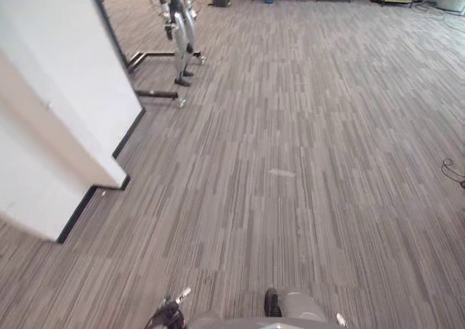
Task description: Organize washtable
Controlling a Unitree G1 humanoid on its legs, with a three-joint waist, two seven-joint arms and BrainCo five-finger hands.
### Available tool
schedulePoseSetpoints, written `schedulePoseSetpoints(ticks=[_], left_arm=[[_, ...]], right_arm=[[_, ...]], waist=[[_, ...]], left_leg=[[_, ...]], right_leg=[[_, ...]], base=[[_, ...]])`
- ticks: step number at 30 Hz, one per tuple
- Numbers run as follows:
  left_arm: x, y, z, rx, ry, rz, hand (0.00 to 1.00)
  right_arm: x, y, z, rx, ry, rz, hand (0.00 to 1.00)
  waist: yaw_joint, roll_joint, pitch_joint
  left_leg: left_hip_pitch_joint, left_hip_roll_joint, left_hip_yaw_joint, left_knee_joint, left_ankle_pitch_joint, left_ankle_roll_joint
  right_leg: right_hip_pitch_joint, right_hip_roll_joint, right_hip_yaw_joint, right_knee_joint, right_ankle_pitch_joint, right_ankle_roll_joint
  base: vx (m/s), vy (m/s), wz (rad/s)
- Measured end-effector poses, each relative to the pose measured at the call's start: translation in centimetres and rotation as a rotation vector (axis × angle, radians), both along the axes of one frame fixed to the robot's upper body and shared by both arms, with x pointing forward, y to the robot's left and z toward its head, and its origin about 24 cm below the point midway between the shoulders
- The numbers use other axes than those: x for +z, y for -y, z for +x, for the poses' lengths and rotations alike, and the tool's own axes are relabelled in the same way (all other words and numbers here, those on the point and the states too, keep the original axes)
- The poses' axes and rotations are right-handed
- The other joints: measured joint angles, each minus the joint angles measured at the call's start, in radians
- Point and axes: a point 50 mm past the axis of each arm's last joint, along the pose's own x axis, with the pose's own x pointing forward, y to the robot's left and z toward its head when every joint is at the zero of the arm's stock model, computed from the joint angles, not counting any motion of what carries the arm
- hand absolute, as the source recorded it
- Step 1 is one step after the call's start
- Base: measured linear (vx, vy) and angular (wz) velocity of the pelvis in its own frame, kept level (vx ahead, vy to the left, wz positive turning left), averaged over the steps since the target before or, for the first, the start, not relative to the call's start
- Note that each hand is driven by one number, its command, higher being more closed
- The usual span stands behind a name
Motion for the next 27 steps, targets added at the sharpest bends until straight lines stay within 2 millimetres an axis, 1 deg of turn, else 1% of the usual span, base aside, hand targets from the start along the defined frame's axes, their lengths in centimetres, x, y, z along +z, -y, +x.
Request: schedulePoseSetpoints(ticks=[1,3,4,5,6,7,8,9,10,11,12,13,14,15,16,17,18,19,20,21,22,23,24,25,26,27], left_arm=[[0.1,-0.7,-0.3,-0.026,-0.01,0.015,0.0],[0.1,-1.0,-1.1,-0.031,-0.025,0.027,0.0],[0.0,-1.0,-1.3,-0.032,-0.032,0.025,0.0],[-0.2,-0.8,-2.3,-0.019,-0.059,0.016,0.0],[-0.4,-0.3,-3.4,-0.009,-0.087,0.003,0.0],[-0.5,0.0,-4.1,-0.001,-0.112,-0.006,0.0],[-0.7,0.3,-5.7,0.018,-0.167,-0.017,0.0],[-0.8,0.3,-6.0,0.028,-0.179,-0.02,0.0],[-0.7,-0.3,-6.6,0.051,-0.189,-0.008,0.0],[-0.6,-0.4,-7.1,0.068,-0.194,-0.009,0.0],[-0.6,-0.7,-7.0,0.078,-0.19,-0.002,0.0],[-0.5,-0.9,-6.8,0.073,-0.186,0.003,0.0],[-0.4,-1.5,-6.1,0.024,-0.179,0.021,0.0],[-0.4,-1.6,-5.0,-0.011,-0.155,0.026,0.0],[-0.3,-1.5,-4.4,-0.021,-0.138,0.027,0.0],[-0.2,-1.4,-3.1,-0.029,-0.098,0.03,0.0],[-0.2,-1.4,-2.4,-0.035,-0.08,0.032,0.0],[-0.1,-1.1,-1.4,-0.046,-0.055,0.03,0.0],[-0.1,-0.9,-0.9,-0.053,-0.047,0.023,0.0],[-0.1,-0.8,-0.9,-0.056,-0.045,0.021,0.0],[0.0,-0.6,0.0,-0.056,-0.019,0.019,0.0],[0.1,-0.5,0.4,-0.043,-0.008,0.015,0.0],[0.1,-0.5,0.5,-0.041,-0.006,0.013,0.0],[0.1,-0.3,0.5,-0.022,0.003,0.008,0.0],[0.1,-0.2,0.4,0.015,0.007,0.001,0.0],[0.1,-0.2,0.3,0.029,0.009,-0.001,0.0]], right_arm=[[0.1,-0.6,1.9,0.061,0.034,0.005,0.0],[0.4,-0.2,3.3,0.09,0.071,-0.019,0.0],[0.7,0.0,4.7,0.084,0.117,-0.031,0.0],[0.9,0.0,5.2,0.063,0.136,-0.033,0.0],[1.1,0.3,5.8,0.07,0.15,-0.05,0.0],[1.1,0.4,5.7,0.074,0.147,-0.058,0.0],[0.9,0.2,5.1,0.102,0.129,-0.061,0.0],[0.9,0.1,4.8,0.108,0.12,-0.059,0.0],[0.5,-0.6,3.7,0.114,0.091,-0.037,0.0],[0.2,-1.0,2.9,0.112,0.071,-0.02,0.0],[0.1,-1.4,2.7,0.108,0.069,-0.006,0.0],[0.0,-1.6,2.4,0.102,0.059,0.006,0.0],[-0.2,-1.9,1.4,0.075,0.03,0.026,0.0],[-0.3,-1.9,0.5,0.07,0.014,0.029,0.0],[-0.3,-1.9,0.3,0.07,0.01,0.032,0.0],[-0.3,-2.0,0.3,0.071,0.013,0.041,0.0],[-0.3,-2.0,0.4,0.066,0.015,0.042,0.0],[-0.3,-1.8,0.2,0.038,0.016,0.039,0.0],[-0.3,-1.7,-0.1,0.019,0.011,0.039,0.0],[-0.4,-1.8,-0.4,0.014,0.005,0.04,0.0],[-0.4,-2.0,-0.7,0.022,0.002,0.041,0.0],[-0.4,-2.1,-1.2,0.021,-0.012,0.042,0.0],[-0.4,-2.1,-1.5,0.022,-0.019,0.043,0.0],[-0.5,-2.1,-1.8,0.027,-0.032,0.045,0.0],[-0.5,-2.3,-1.9,0.068,-0.044,0.045,0.0],[-0.5,-2.3,-1.9,0.1,-0.051,0.043,0.0]], waist=[[0.015,-0.036,0.021],[0.031,-0.042,0.005],[0.03,-0.047,0.008],[0.033,-0.042,0.004],[0.031,-0.026,0.003],[0.032,-0.018,-0.002],[0.042,-0.019,-0.009],[0.049,-0.032,-0.015],[0.063,-0.058,-0.055],[0.069,-0.081,-0.076],[0.059,-0.093,-0.07],[0.049,-0.098,-0.066],[0.04,-0.103,-0.057],[0.031,-0.089,-0.053],[0.024,-0.088,-0.054],[0.026,-0.08,-0.053],[0.028,-0.075,-0.048],[0.028,-0.065,-0.039],[0.024,-0.054,-0.024],[0.02,-0.05,-0.026],[0.025,-0.05,-0.026],[0.026,-0.052,-0.026],[0.025,-0.051,-0.026],[0.025,-0.049,-0.026],[0.026,-0.05,-0.026],[0.025,-0.051,-0.026]], left_leg=[[-0.062,-0.006,0.084,-0.116,-0.092,0.015],[-0.147,-0.022,0.098,-0.258,-0.123,0.019],[-0.184,-0.049,0.064,-0.474,-0.123,0.01],[-0.164,-0.061,0.043,-0.753,-0.096,-0.013],[-0.148,-0.062,0.006,-1.023,-0.049,-0.024],[-0.15,-0.061,-0.008,-1.096,-0.037,-0.029],[-0.167,-0.068,-0.01,-1.103,0.029,-0.054],[-0.175,-0.084,0.002,-1.062,0.069,-0.052],[-0.198,-0.136,0.02,-0.985,0.103,-0.04],[-0.204,-0.166,0.032,-0.937,0.103,-0.036],[-0.189,-0.195,0.052,-0.869,0.06,0.018],[-0.167,-0.209,0.059,-0.848,0.033,0.035],[-0.104,-0.226,0.067,-0.837,-0.009,0.061],[-0.049,-0.234,0.057,-0.844,-0.03,0.081],[-0.025,-0.235,0.055,-0.863,-0.034,0.086],[0.036,-0.229,0.055,-0.925,-0.036,0.089],[0.068,-0.224,0.056,-0.96,-0.035,0.089],[0.129,-0.211,0.06,-1.009,-0.038,0.094],[0.194,-0.194,0.06,-1.047,-0.052,0.106],[0.209,-0.186,0.062,-1.061,-0.064,0.103],[0.23,-0.179,0.066,-1.068,-0.093,0.1],[0.239,-0.172,0.067,-1.069,-0.114,0.088],[0.241,-0.166,0.067,-1.068,-0.124,0.085],[0.255,-0.153,0.067,-1.065,-0.146,0.071],[0.278,-0.137,0.067,-1.06,-0.176,0.053],[0.292,-0.127,0.066,-1.056,-0.194,0.043]], right_leg=[[0.121,-0.008,0.041,-0.082,-0.003,-0.002],[0.138,-0.02,0.067,-0.11,-0.045,0.006],[0.156,-0.027,0.078,-0.112,-0.07,0.017],[0.165,-0.03,0.094,-0.111,-0.093,0.029],[0.189,-0.03,0.111,-0.108,-0.13,0.044],[0.201,-0.03,0.119,-0.104,-0.152,0.051],[0.232,-0.053,0.143,-0.075,-0.221,0.072],[0.248,-0.073,0.153,-0.075,-0.244,0.078],[0.266,-0.127,0.17,-0.083,-0.275,0.089],[0.248,-0.152,0.199,-0.008,-0.273,0.102],[0.19,-0.177,0.235,0.19,-0.234,0.107],[0.166,-0.186,0.243,0.29,-0.181,0.108],[0.125,-0.197,0.256,0.457,-0.033,0.128],[0.095,-0.206,0.246,0.577,0.031,0.139],[0.067,-0.206,0.232,0.614,0.024,0.133],[0.01,-0.204,0.211,0.635,0.006,0.111],[-0.005,-0.203,0.197,0.616,-0.01,0.109],[-0.034,-0.201,0.159,0.545,-0.045,0.116],[-0.03,-0.201,0.103,0.433,-0.069,0.125],[-0.033,-0.201,0.072,0.371,-0.072,0.126],[-0.057,-0.208,0.031,0.24,-0.066,0.136],[-0.076,-0.207,0.02,0.086,-0.044,0.154],[-0.082,-0.206,0.018,0.009,-0.024,0.154],[-0.092,-0.205,0.017,-0.118,0.024,0.148],[-0.1,-0.202,0.024,-0.198,0.067,0.146],[-0.101,-0.202,0.029,-0.225,0.083,0.148]], base=[[0.07,-0.053,-0.43],[0.05,-0.022,-0.5],[0.32,0.05,-0.39],[0.52,0.146,-0.38],[0.49,0.173,-0.34],[0.71,0.297,-0.41],[0.63,0.274,-0.34],[0.8,0.356,-0.45],[0.71,0.238,-0.45],[0.8,0.292,-0.5],[0.6,0.212,-0.27],[0.54,0.244,0.01],[0.45,0.187,0.24],[0.37,0.141,0.25],[0.24,0.066,0.11],[0.09,0.004,-0.05],[0.05,-0.029,-0.28],[-0.04,-0.07,-0.32],[-0.09,-0.081,-0.3],[-0.1,-0.079,-0.21],[0.03,-0.089,-0.15],[0.13,-0.096,-0.08],[0.31,-0.146,0.01],[0.38,-0.187,0.0],[0.41,-0.219,-0.02],[0.47,-0.278,-0.03]])
